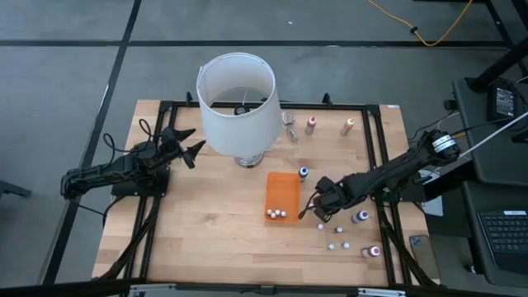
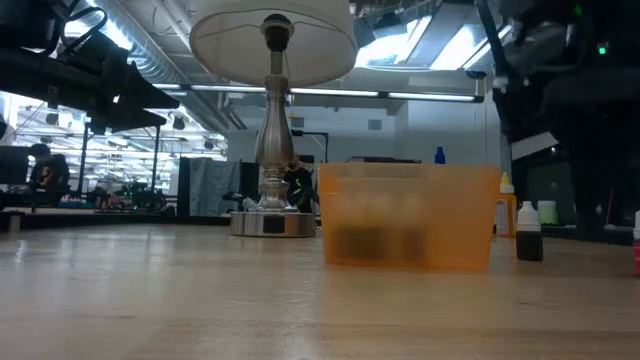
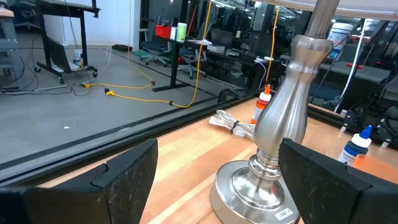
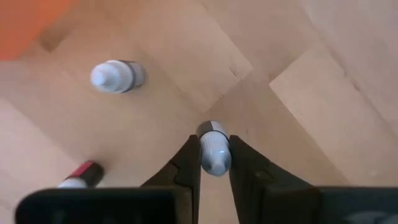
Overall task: Pick & Place food coloring
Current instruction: Put the small black food coloring bottle into the orange bin
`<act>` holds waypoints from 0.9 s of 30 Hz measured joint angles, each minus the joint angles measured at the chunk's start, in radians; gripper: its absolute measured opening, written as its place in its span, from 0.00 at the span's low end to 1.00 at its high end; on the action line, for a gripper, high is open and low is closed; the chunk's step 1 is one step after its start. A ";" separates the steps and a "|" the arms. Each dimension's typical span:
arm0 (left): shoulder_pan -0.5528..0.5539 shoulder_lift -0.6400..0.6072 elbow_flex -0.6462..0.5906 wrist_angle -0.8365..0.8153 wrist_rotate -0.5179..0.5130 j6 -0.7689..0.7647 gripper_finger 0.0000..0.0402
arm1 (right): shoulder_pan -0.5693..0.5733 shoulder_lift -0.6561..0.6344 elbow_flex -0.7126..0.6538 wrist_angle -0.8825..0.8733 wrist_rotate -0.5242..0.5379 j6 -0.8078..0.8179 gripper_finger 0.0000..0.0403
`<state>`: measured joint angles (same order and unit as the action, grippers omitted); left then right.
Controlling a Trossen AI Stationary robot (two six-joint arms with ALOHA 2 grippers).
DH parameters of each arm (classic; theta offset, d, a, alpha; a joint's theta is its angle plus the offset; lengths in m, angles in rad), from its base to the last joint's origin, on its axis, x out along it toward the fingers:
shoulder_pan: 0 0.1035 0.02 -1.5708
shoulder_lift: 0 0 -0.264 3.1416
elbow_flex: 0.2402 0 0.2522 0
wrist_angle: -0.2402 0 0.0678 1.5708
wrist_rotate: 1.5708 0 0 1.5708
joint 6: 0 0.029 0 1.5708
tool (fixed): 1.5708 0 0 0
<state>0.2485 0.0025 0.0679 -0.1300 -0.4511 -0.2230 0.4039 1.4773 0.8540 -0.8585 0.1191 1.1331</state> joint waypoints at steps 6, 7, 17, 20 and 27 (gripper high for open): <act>0.000 0.000 0.000 0.000 0.000 0.000 0.80 | 0.000 0.015 0.112 -0.113 0.001 -0.094 0.16; 0.000 0.000 0.000 0.000 0.000 0.000 0.80 | 0.000 0.021 0.134 -0.131 0.001 -0.112 0.16; 0.000 0.000 0.000 0.000 0.000 0.000 0.80 | 0.000 0.162 0.416 -0.253 0.015 -0.285 0.16; 0.000 0.000 0.000 0.000 0.000 0.000 0.80 | 0.000 0.213 0.516 -0.264 0.019 -0.335 0.16; 0.000 0.000 0.000 0.000 0.000 0.000 0.80 | 0.000 0.341 0.714 -0.298 0.021 -0.432 0.16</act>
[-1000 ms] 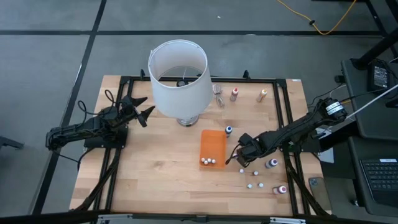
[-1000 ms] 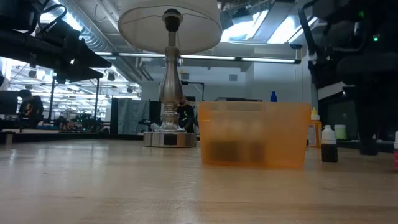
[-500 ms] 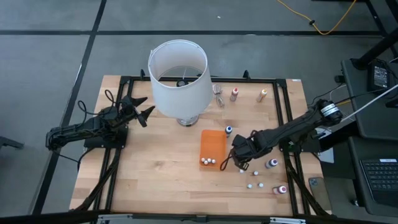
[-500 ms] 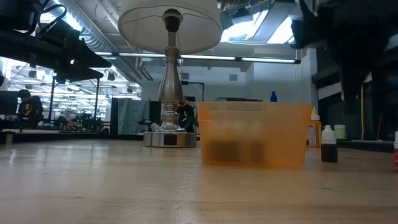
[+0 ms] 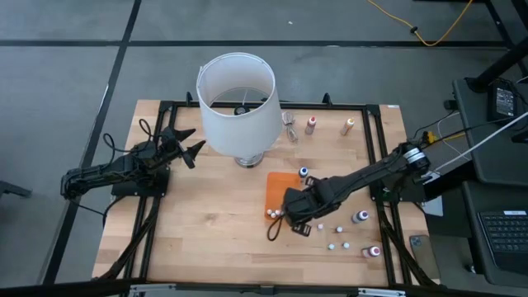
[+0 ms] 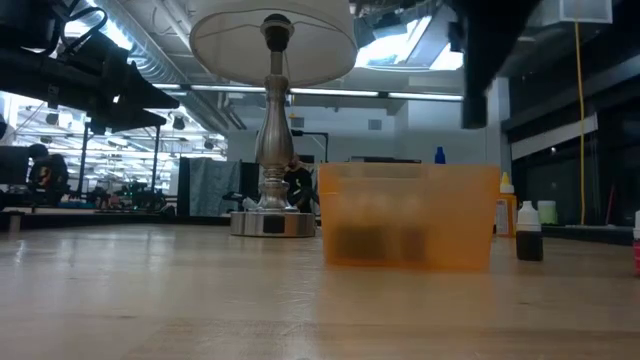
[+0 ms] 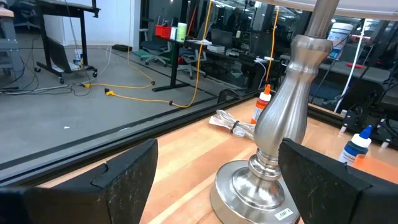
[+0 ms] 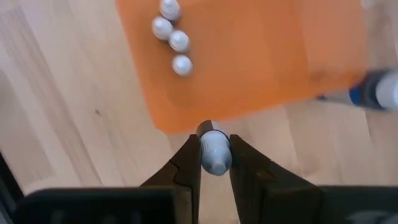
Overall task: Pick & Place food coloring
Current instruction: Put the small black food coloring bottle into the orange bin
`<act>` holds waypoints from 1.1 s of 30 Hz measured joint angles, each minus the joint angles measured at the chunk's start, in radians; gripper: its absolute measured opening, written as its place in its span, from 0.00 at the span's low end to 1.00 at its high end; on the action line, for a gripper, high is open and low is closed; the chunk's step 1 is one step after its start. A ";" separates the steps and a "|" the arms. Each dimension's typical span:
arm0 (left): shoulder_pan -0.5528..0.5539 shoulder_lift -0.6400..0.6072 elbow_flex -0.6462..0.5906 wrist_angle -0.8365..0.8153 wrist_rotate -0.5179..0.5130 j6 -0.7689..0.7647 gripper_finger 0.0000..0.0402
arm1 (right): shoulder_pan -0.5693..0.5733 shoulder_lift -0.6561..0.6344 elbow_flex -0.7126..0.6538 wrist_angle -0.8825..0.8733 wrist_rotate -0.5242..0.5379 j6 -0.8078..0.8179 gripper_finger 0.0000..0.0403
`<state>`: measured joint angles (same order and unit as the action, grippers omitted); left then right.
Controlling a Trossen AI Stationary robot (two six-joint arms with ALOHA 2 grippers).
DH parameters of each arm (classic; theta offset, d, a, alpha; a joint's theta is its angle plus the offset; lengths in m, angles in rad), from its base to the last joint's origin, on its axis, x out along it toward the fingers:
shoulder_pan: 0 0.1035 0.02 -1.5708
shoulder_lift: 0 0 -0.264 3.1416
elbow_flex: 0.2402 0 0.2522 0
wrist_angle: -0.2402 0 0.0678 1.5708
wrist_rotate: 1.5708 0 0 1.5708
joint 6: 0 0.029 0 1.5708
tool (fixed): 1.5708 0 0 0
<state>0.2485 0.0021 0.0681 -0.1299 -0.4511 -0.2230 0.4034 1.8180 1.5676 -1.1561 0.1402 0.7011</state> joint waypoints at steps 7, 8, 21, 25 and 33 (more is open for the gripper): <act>0.000 0.000 0.000 0.000 0.000 0.000 0.80 | -0.002 0.117 0.085 0.016 0.000 -0.057 0.16; 0.000 0.000 0.000 0.000 0.000 0.000 0.80 | -0.002 0.129 0.085 0.015 0.000 -0.060 0.16; 0.000 0.000 0.000 0.000 0.000 0.000 0.80 | -0.004 0.184 -0.030 0.119 0.022 -0.079 0.16; 0.000 0.000 0.000 0.000 0.000 0.000 0.80 | -0.006 0.184 -0.055 0.151 0.024 -0.080 0.16; 0.000 0.000 0.000 0.000 0.000 0.000 0.80 | -0.008 0.212 -0.057 0.200 0.027 -0.102 0.17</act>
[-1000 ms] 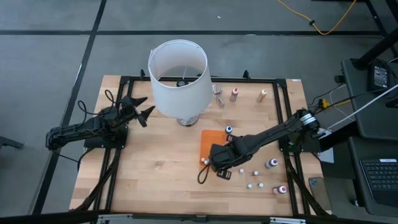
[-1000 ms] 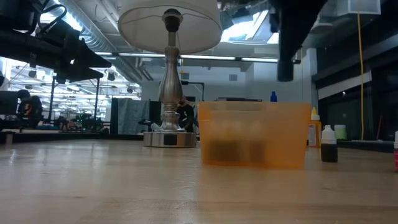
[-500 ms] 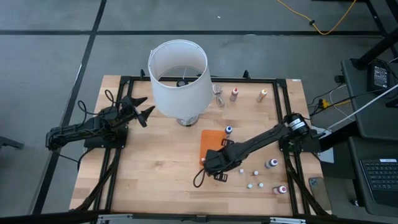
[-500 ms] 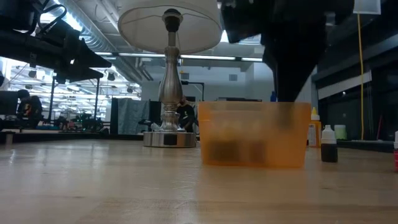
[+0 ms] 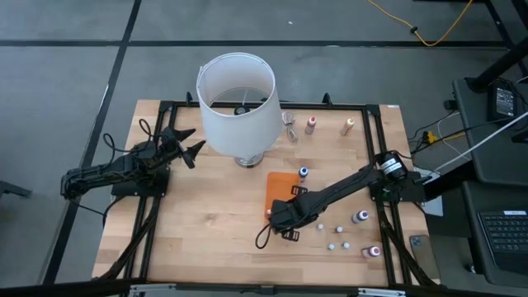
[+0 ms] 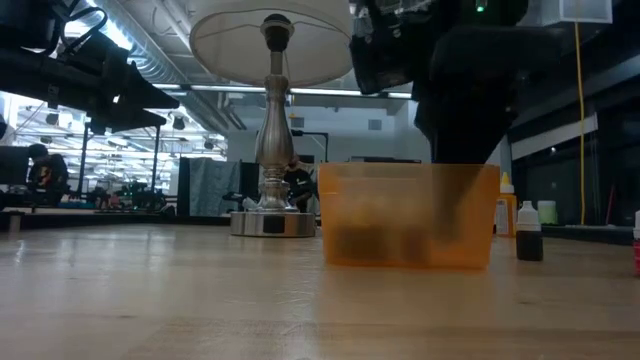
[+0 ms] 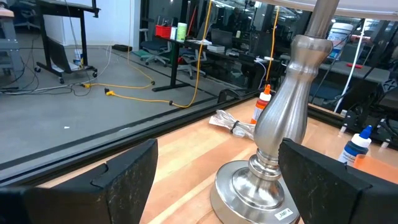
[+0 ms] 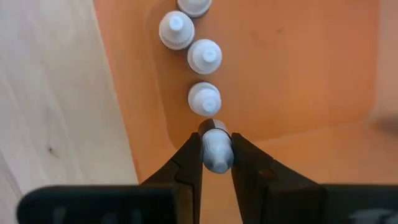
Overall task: Pick & Place food coloring
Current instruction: Put the small black food coloring bottle into the orange bin
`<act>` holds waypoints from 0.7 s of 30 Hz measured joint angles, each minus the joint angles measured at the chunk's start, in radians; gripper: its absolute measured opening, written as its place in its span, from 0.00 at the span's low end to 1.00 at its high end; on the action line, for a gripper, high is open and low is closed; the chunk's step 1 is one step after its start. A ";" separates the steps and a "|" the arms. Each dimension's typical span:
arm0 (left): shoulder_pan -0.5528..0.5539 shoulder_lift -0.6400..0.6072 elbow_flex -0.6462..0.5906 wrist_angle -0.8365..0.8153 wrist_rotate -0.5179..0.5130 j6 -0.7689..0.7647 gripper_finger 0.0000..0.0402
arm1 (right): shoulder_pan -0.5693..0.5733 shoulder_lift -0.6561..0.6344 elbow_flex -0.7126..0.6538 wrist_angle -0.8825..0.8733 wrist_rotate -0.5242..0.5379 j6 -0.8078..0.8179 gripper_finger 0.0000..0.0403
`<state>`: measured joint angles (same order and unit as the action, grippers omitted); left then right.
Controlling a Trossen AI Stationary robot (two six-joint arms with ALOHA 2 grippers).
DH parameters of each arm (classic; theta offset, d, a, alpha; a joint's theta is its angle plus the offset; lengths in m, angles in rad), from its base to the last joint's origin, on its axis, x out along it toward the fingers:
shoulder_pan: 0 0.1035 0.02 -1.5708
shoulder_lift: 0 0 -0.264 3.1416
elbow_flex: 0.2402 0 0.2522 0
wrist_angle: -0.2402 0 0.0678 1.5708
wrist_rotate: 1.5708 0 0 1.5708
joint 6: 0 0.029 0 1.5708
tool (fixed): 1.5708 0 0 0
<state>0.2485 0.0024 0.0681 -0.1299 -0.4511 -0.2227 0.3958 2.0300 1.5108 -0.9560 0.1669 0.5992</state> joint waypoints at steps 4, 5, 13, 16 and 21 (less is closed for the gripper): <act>0.000 0.000 0.000 0.000 0.000 0.000 0.80 | 0.000 0.025 -0.001 0.002 0.000 -0.002 0.17; 0.000 0.000 0.000 0.000 0.000 0.000 0.80 | 0.000 0.029 -0.001 0.001 0.000 -0.003 0.17; 0.000 0.000 0.000 0.000 0.000 0.000 0.80 | 0.000 0.035 -0.001 0.004 -0.010 -0.003 0.19; 0.000 0.000 0.000 0.000 0.000 0.000 0.80 | -0.002 0.035 -0.001 0.006 -0.031 -0.003 0.23; 0.000 0.000 0.000 0.000 0.000 0.000 0.80 | -0.002 0.034 0.002 0.009 -0.038 -0.004 0.33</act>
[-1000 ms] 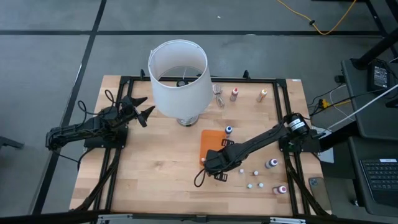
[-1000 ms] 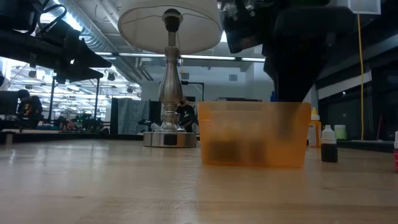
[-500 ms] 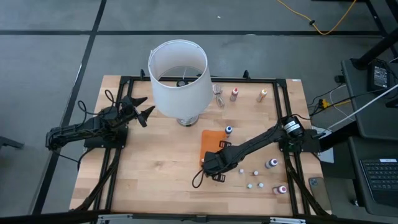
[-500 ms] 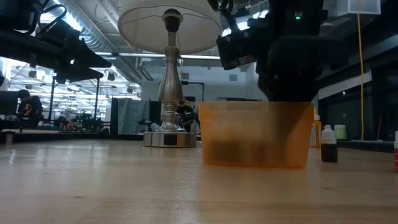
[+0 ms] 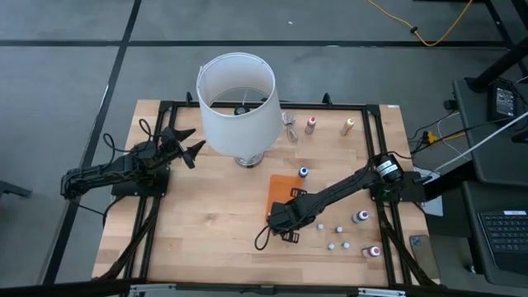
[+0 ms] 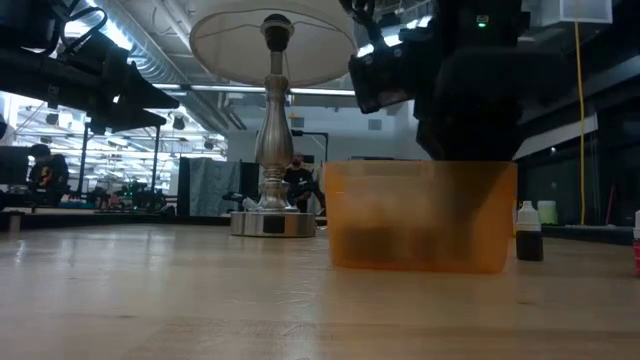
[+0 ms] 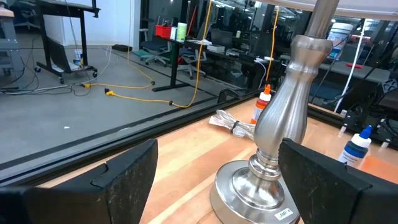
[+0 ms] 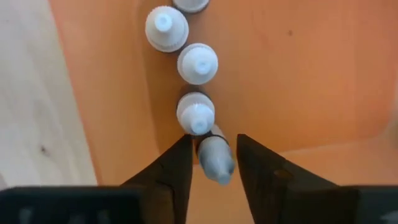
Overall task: Pick & Place food coloring
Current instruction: Put the small black food coloring bottle into the orange bin, then put the small red food coloring bottle into the orange bin
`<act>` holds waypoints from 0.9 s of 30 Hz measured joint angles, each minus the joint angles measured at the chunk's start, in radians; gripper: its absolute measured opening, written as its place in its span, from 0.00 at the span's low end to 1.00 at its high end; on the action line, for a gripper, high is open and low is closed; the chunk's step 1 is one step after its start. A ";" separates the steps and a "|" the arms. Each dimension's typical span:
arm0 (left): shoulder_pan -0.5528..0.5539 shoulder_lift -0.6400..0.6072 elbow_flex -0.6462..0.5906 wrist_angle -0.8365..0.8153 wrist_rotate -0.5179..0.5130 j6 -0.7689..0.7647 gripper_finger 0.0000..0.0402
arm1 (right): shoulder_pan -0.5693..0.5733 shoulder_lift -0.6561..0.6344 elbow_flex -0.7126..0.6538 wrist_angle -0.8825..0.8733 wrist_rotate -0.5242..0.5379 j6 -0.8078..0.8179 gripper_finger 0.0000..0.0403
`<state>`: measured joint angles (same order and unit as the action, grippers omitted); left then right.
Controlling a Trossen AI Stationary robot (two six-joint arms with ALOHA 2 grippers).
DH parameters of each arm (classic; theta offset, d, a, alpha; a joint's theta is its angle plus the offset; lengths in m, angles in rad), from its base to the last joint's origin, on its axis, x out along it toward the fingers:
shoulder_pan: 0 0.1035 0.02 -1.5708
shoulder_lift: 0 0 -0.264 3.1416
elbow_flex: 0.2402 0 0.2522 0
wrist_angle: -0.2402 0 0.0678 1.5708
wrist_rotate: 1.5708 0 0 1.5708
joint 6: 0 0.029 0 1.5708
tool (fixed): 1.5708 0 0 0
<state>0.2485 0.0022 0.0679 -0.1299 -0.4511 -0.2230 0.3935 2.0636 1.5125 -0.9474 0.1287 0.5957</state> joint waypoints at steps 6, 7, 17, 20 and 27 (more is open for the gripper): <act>0.000 0.000 0.000 0.000 0.000 0.000 0.80 | -0.010 -0.012 0.025 -0.006 0.000 -0.005 0.40; 0.000 0.000 0.000 0.000 0.000 0.000 0.80 | -0.012 -0.013 0.030 -0.006 0.000 -0.006 0.41; 0.000 0.000 0.000 0.000 0.000 0.000 0.80 | -0.018 -0.087 0.042 -0.094 0.001 0.014 0.43; 0.000 0.000 0.000 0.000 0.000 0.000 0.80 | -0.017 -0.125 0.042 -0.106 -0.002 0.033 0.45; 0.000 0.000 0.000 0.000 0.000 0.000 0.80 | 0.000 -0.215 0.042 -0.140 -0.033 0.119 0.58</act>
<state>0.2485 0.0021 0.0681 -0.1299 -0.4511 -0.2230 0.3935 1.8484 1.5547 -1.0872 0.0961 0.7147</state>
